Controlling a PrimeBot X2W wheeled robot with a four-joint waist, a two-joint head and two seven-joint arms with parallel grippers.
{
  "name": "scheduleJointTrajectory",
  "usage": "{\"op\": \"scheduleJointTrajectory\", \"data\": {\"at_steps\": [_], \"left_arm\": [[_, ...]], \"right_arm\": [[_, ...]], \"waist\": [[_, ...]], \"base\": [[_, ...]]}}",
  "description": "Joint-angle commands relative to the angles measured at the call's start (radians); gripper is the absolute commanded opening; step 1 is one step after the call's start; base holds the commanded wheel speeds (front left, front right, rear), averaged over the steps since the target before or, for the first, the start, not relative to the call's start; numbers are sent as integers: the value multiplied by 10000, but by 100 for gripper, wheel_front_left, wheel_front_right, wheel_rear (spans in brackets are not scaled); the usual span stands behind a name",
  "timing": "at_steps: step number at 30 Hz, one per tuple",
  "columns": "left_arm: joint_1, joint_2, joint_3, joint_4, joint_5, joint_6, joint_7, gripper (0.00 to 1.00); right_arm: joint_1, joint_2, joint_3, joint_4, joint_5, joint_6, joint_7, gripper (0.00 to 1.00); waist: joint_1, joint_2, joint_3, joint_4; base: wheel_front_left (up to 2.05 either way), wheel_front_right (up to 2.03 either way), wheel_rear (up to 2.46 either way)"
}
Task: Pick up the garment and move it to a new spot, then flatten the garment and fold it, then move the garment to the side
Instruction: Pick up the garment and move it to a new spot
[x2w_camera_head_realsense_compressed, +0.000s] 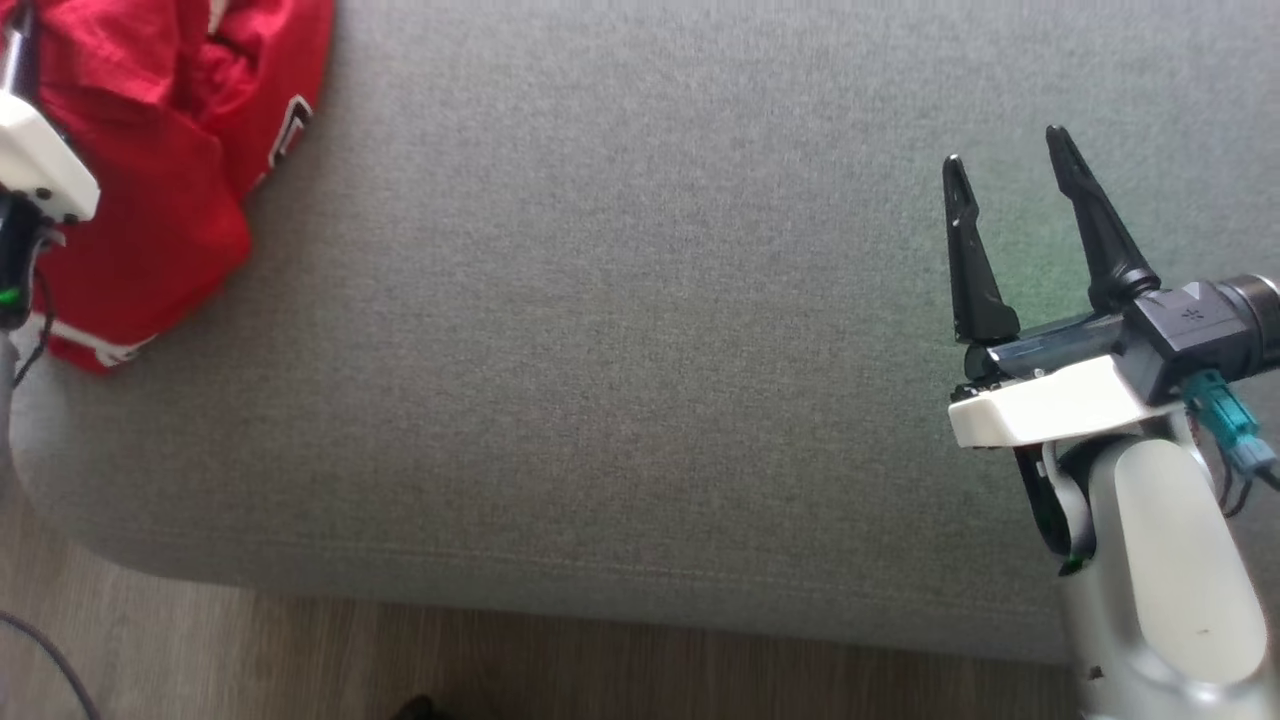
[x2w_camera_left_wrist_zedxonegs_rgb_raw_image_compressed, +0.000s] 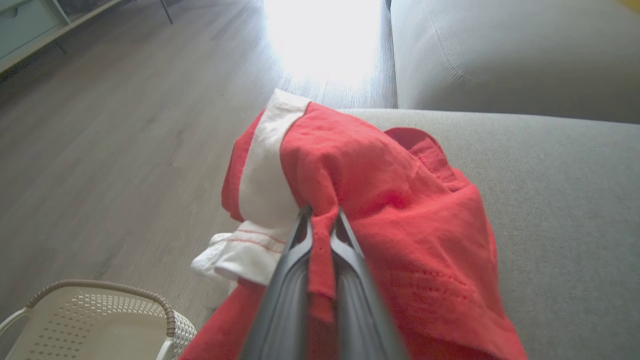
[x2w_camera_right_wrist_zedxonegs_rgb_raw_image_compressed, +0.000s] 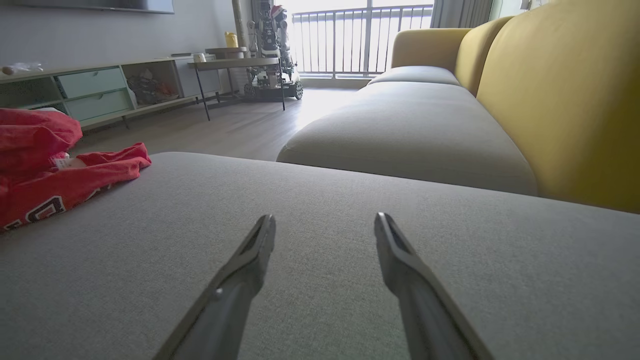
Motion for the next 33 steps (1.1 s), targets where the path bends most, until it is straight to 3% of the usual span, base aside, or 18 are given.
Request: {"op": "scheduleJointTrajectory", "data": {"at_steps": [1,6,13,22,26,33], "left_arm": [[-482,837,286,-189,-55,16,-312,0],[-602,1006,467,-346,49,187,-1565,0],[-386,1112,692,-1438,378,585,-1913,0],[683,1058,1245,-4724,685,1117,-1944,0],[1250,981,974,-6194,872,1347,-1810,0],[2135,331,304,-8361,783,1805,-1047,0]], "right_arm": [[-2,68,256,-224,76,-2,-100,100],[195,68,320,147,267,-2,-259,100],[416,68,377,526,597,-2,-403,100],[760,68,478,827,933,-2,-536,100],[808,68,441,855,1014,-2,-567,100],[832,68,200,771,1059,-2,-597,100]], "waist": [[-1,0,-298,68],[-1,0,-1129,197],[-1,0,-1985,235],[-1,0,-2917,0],[-1,0,-3150,-348],[-1,0,-3174,-1295]], "base": [[0,0,0],[0,0,0],[0,0,0],[0,0,0],[0,0,0],[0,0,0]]}}
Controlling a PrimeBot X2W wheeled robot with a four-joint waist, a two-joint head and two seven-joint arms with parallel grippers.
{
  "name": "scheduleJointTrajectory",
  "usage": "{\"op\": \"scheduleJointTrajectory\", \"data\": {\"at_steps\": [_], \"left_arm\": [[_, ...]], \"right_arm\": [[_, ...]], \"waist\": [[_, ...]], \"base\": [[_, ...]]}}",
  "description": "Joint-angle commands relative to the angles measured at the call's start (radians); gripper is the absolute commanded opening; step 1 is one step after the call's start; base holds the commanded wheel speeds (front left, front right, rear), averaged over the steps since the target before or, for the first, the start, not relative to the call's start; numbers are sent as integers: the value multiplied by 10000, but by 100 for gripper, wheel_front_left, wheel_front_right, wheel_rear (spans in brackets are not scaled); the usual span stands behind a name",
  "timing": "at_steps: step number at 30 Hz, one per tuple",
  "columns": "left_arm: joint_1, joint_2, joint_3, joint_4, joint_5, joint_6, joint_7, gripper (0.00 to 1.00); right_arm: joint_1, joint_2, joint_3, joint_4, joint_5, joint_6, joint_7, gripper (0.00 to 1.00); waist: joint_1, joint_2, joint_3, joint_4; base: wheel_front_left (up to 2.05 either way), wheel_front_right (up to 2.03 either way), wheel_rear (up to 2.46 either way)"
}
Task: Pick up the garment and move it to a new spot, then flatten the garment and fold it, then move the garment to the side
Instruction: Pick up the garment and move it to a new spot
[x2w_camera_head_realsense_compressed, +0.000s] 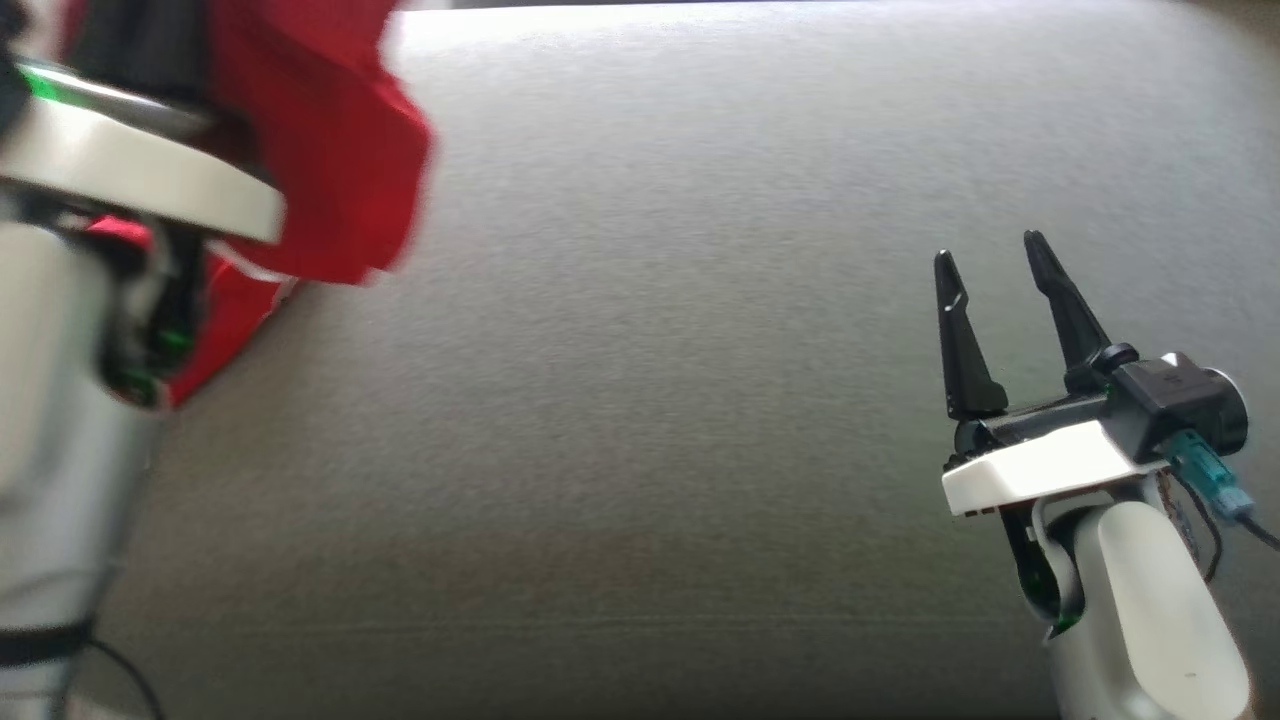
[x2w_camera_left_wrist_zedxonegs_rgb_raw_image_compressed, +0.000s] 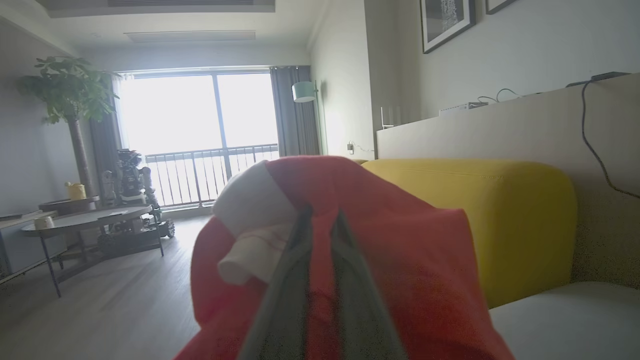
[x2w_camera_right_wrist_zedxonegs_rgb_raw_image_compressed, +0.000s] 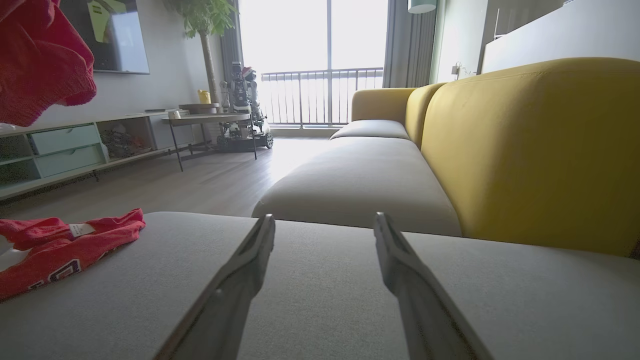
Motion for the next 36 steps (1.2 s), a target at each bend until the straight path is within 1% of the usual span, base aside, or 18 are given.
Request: {"op": "scheduleJointTrajectory", "data": {"at_steps": [1,6,10,13,16,20,24,25,28,31,32,33,34,36], "left_arm": [[-230,237,275,-522,-50,121,126,0],[122,-304,-208,-1050,13,462,360,0],[180,-741,-722,-1001,267,574,331,0],[142,-1073,-973,-604,262,584,350,0],[3,-1204,-1166,-37,414,570,283,0],[-159,-1402,-1471,661,532,419,224,0],[-317,-1571,-1748,1375,675,306,155,0],[-317,-1571,-1748,1375,675,306,155,0],[-398,-1703,-1963,1929,782,225,95,0],[-474,-1765,-2147,2494,963,208,-41,0],[-485,-1781,-2167,2694,994,232,-87,13],[-482,-1810,-2175,2871,991,239,-133,37],[-461,-1844,-2199,3047,940,188,-108,100],[-480,-1884,-2273,3272,955,102,-195,100]], "right_arm": [[-47,55,142,-381,88,-2,-92,100],[-182,55,11,-595,157,-2,-100,100],[-298,55,-121,-970,310,-2,-102,100],[-346,55,-191,-1223,402,-2,-103,100],[-384,55,-167,-1438,516,-2,-103,100],[-387,55,-193,-1646,809,-2,-104,100],[-316,55,-154,-1745,1036,-2,-104,100],[-316,55,-154,-1745,1036,-2,-104,100],[-251,55,-112,-1797,1146,-2,-104,100],[-218,55,-99,-1835,1214,-2,-104,100],[-212,55,-96,-1842,1228,-2,-104,100],[-203,55,-97,-1847,1238,-2,-104,100],[-195,55,-100,-1847,1240,-2,-104,100],[-179,55,-148,-1846,1244,-2,-104,100]], "waist": [[0,-1,34,-488],[0,-1,346,-1503],[0,-1,716,-2393],[0,-1,1024,-3062],[0,-1,1292,-3732],[0,-1,1560,-4527],[0,-1,1749,-5114],[0,-1,1749,-5114],[0,-1,1836,-5406],[0,-1,1864,-5553],[0,-1,1862,-5578],[0,-1,1851,-5592],[0,-1,1831,-5592],[0,-1,1772,-5501]], "base": [[0,0,0],[0,0,0],[0,0,0],[0,0,0],[0,0,0],[0,0,0],[0,0,0],[0,0,0],[0,0,0],[0,0,0],[0,0,0],[0,0,0],[0,0,0],[0,0,0]]}}
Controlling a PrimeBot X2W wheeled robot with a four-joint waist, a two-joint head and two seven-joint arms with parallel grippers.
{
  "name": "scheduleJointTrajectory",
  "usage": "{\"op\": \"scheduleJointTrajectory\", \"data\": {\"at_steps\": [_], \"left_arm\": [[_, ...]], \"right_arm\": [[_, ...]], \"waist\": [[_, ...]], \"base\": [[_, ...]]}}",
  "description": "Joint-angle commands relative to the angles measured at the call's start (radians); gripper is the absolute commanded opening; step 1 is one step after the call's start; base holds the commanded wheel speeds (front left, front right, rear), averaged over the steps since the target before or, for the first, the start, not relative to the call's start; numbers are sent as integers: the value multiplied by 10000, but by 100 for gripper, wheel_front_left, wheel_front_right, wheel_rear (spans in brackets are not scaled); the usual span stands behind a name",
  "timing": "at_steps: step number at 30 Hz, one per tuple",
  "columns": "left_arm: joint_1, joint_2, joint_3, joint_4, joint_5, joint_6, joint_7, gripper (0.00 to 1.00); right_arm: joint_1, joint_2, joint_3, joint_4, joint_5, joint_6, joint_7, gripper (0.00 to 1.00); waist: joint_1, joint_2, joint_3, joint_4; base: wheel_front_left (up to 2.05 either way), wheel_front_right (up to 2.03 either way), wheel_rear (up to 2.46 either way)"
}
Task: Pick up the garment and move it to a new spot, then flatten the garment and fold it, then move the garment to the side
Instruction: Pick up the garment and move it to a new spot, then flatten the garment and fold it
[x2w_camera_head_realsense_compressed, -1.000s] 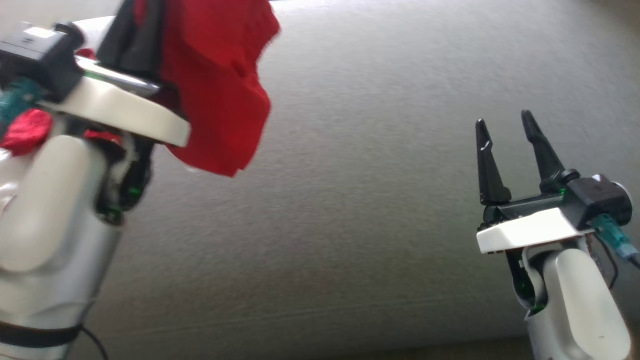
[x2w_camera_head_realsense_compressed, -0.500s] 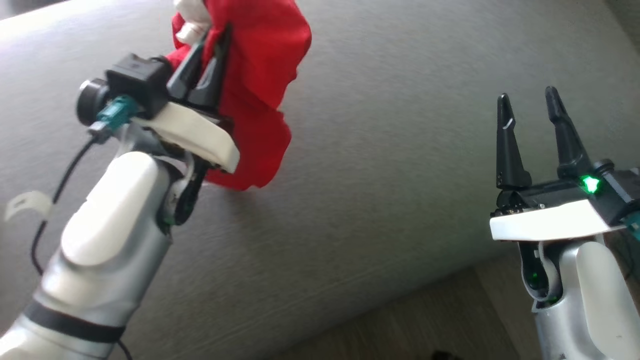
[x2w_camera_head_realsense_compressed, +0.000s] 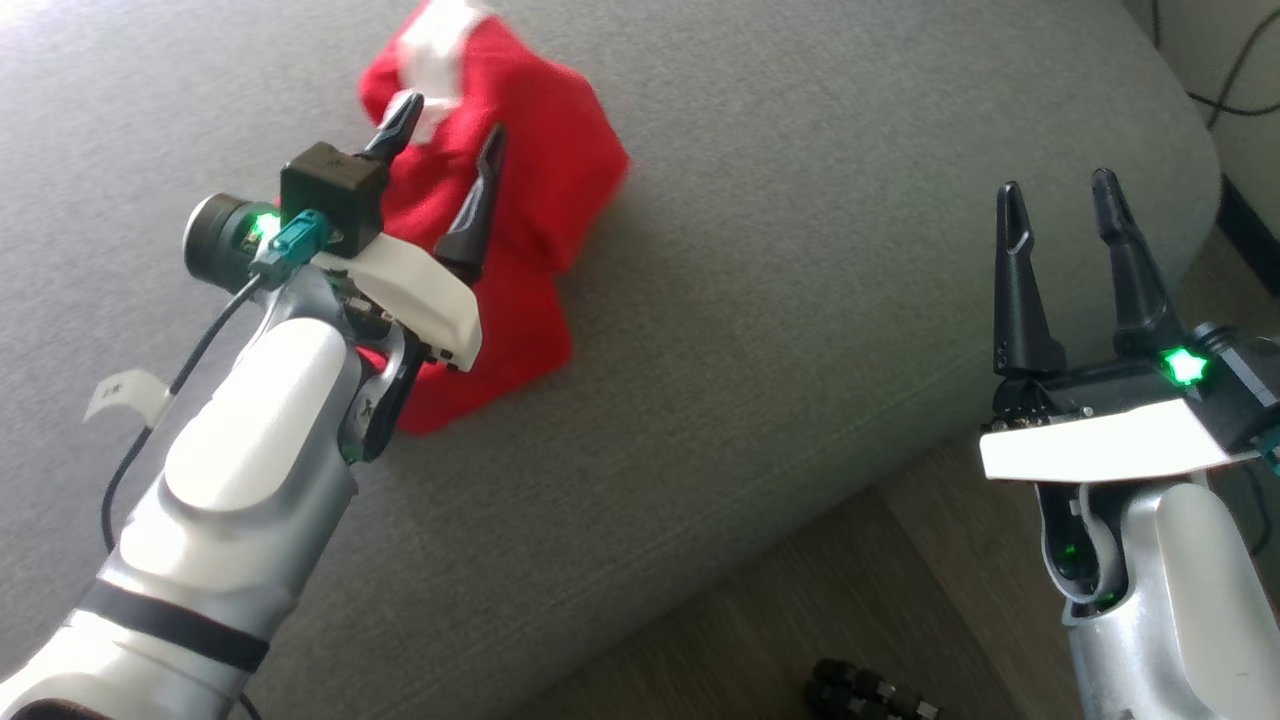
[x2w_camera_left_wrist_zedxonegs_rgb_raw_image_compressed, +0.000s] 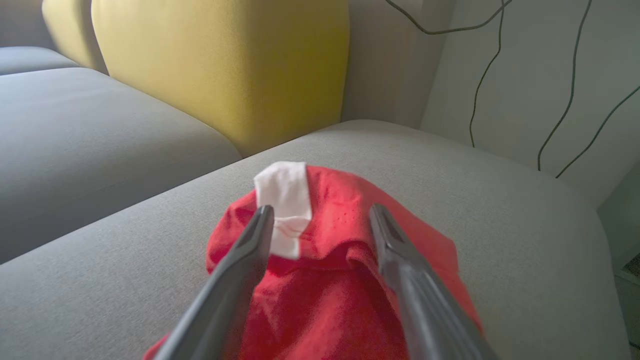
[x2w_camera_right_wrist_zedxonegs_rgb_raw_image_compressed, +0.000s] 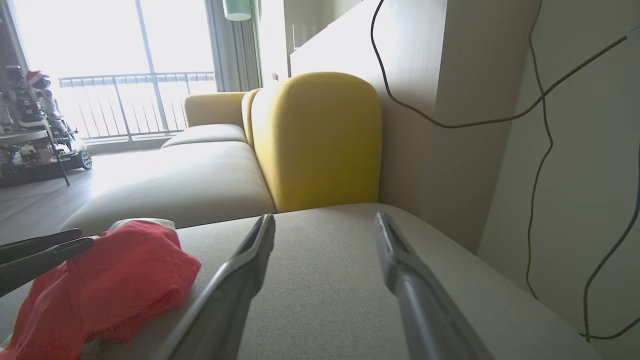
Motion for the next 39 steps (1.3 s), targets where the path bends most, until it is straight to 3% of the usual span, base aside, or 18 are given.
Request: {"op": "scheduleJointTrajectory", "data": {"at_steps": [1,12,21,24,30,39], "left_arm": [[-523,145,280,-250,24,-19,-129,100],[380,404,1072,-1066,-185,350,-704,100],[3314,618,2505,-3406,-189,866,-736,100],[4405,388,3026,-3956,-45,1012,-737,100],[6299,-786,3976,-4772,782,1023,-738,100],[6953,-1657,4819,-4995,1821,232,-739,100]], "right_arm": [[-120,17,178,-388,61,-2,-93,100],[-2,17,112,-243,-458,-2,-93,100],[335,17,236,349,-1016,-2,-93,100],[410,17,233,593,-1142,-2,-93,100],[675,17,252,998,-1281,-2,-93,100],[900,17,302,1192,-1217,-2,-93,100]], "waist": [[0,-1,-67,110],[0,-1,-989,1839],[0,-1,-1814,3562],[0,-1,-2023,3946],[0,-1,-2382,4527],[0,-1,-2503,4737]], "base": [[0,0,0],[0,0,0],[0,0,0],[0,0,0],[0,0,0],[0,0,0]]}}
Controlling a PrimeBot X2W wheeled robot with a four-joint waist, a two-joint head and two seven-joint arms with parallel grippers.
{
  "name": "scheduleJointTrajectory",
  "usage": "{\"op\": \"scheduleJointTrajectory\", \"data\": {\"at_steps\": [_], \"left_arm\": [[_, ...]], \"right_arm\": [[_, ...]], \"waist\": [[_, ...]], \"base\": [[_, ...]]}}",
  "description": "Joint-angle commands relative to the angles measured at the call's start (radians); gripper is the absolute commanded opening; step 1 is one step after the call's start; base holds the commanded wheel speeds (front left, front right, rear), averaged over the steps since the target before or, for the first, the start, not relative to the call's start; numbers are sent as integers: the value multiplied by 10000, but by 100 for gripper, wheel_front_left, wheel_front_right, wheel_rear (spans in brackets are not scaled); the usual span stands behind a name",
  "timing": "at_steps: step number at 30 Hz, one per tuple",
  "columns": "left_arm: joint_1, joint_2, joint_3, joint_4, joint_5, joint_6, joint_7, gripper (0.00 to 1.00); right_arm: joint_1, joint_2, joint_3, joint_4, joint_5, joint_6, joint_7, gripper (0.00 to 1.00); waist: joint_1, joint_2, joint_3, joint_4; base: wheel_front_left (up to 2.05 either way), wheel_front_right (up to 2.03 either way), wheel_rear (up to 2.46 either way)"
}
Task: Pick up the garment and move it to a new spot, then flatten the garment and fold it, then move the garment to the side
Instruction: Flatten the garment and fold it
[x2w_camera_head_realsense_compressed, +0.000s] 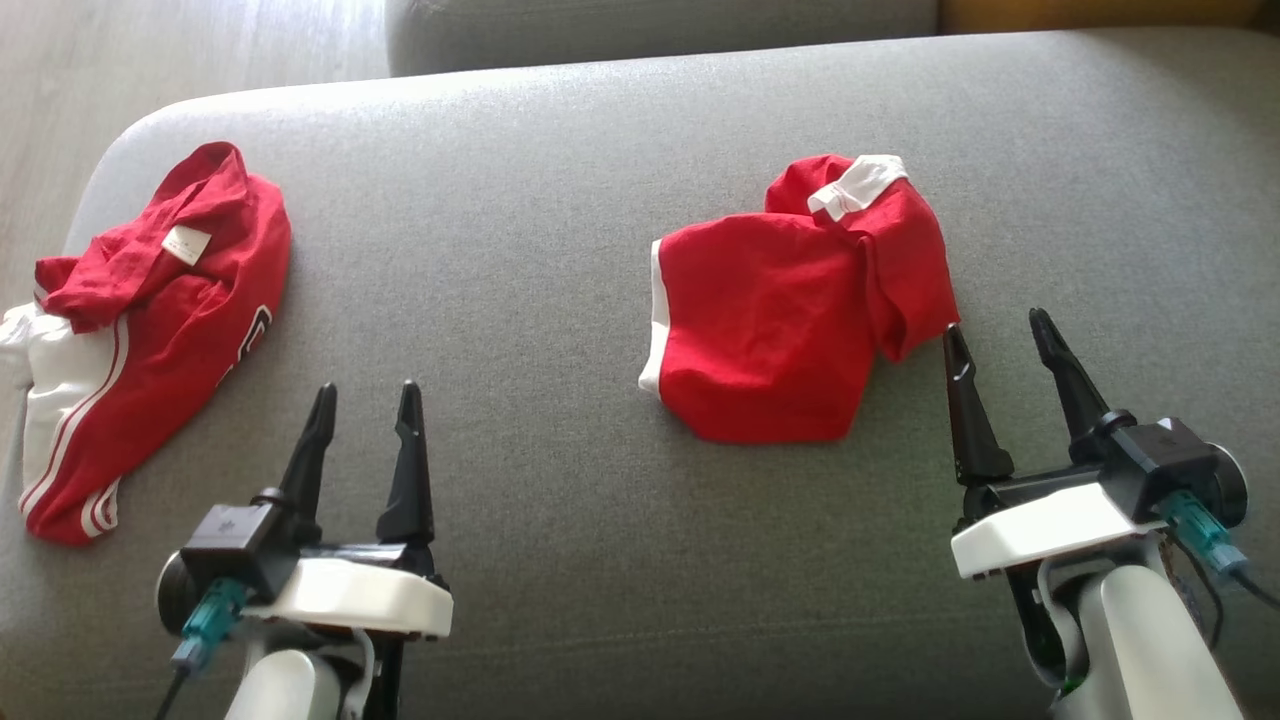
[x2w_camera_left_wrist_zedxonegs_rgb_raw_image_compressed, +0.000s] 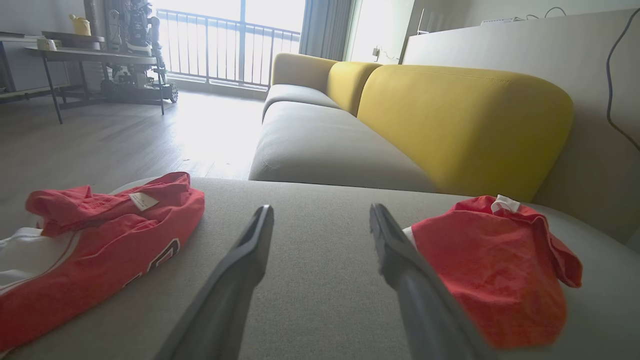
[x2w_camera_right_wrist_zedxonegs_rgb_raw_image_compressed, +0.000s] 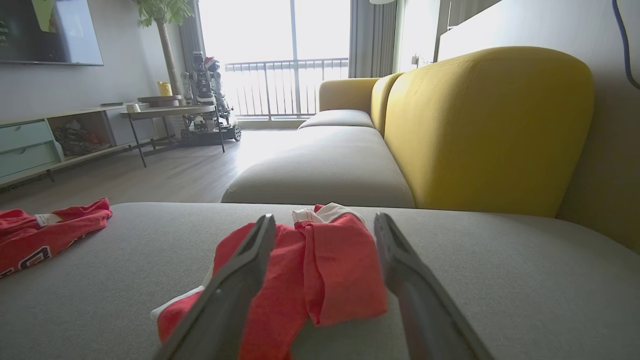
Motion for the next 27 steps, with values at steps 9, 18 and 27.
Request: {"op": "scheduleJointTrajectory", "data": {"at_steps": [9,18,27], "left_arm": [[-281,-358,855,-261,597,-566,-122,100],[-670,-450,729,-9,774,-952,-122,100],[-1070,-459,465,133,335,-857,-122,100]], "right_arm": [[-363,15,241,-83,-36,-2,-93,100],[-1793,15,333,1089,-235,-2,-93,100],[-3463,15,-399,3088,-933,-2,-84,100]], "waist": [[0,-1,156,38],[0,-1,800,547],[0,-1,1426,1328]], "base": [[0,0,0],[0,0,0],[0,0,0]]}}
